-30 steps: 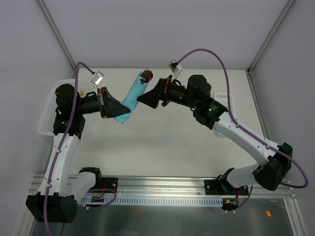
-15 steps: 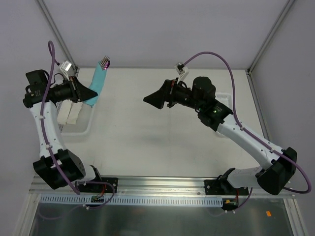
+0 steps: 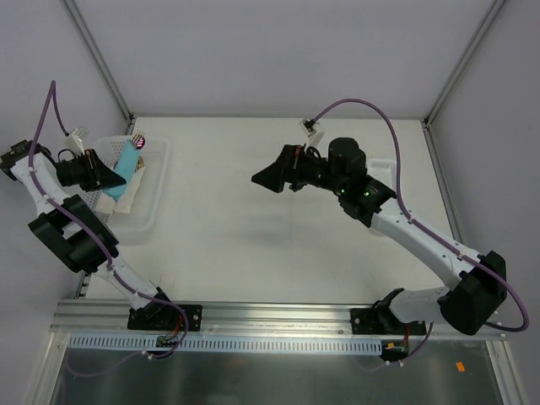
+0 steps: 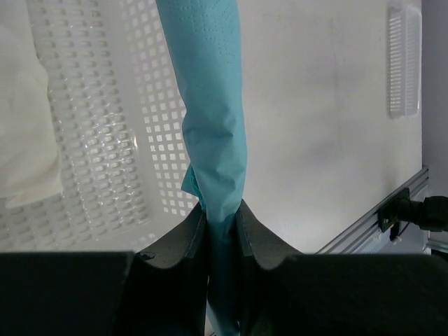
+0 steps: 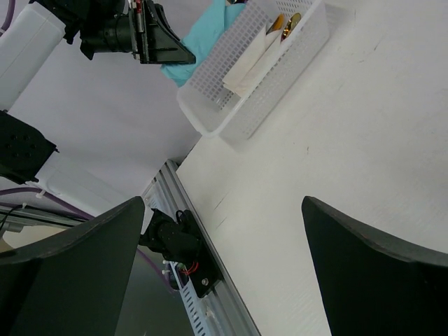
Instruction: Place the utensils on the paper napkin and roll it up
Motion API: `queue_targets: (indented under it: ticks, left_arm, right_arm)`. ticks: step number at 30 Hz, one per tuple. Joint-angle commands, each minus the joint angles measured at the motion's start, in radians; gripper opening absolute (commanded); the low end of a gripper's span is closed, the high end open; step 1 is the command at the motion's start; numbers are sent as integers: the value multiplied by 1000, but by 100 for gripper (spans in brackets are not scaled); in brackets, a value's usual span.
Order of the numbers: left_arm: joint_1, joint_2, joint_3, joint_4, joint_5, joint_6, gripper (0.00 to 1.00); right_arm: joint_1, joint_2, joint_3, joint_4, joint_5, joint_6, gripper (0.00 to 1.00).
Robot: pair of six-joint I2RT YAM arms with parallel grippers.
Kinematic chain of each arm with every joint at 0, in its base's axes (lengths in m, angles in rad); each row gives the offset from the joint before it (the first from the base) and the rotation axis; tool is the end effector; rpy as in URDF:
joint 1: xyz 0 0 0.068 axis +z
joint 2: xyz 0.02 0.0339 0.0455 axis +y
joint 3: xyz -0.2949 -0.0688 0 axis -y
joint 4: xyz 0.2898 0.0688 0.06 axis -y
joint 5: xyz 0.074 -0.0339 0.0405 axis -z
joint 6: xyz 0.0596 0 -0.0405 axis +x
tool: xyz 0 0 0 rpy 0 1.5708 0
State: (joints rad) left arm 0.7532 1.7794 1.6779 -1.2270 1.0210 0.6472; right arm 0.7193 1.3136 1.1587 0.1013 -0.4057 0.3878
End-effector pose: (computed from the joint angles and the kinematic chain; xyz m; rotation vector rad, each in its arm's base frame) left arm 0.3271 0.2370 0.3303 0.0332 2.2029 -0.7689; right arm 0.2622 0.2609 0.4064 -0.6152 1.6431 1.1593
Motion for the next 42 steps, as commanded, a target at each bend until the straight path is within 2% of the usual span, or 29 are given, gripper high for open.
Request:
queue_targets:
  ticks: [1,7,13,22,30,42]
  left_arm:
    - [1,31,22,-48,-21,79,0]
    - [-2,83,-52,158,-85,-47,0]
    - [-8,159,-72,290,-165,-149,0]
    - [-69,230,-101,399,-233,-214,0]
    - [-75,278,-126,512,-249,-330,0]
    - [-87,291,-210,554,-297,-323,0]
  right_arm:
    - [-14,-30,-14,37,-25,-9,99]
    - [-34,-14,-59,77,-47,17,99]
    - [-53,-5,-79,84,-62,25,99]
    - [-77,35,-96,127,-93,59,99]
    - [-103,41,-108,133,-114,60,99]
    - [-127,52,-123,156,-140,83,99]
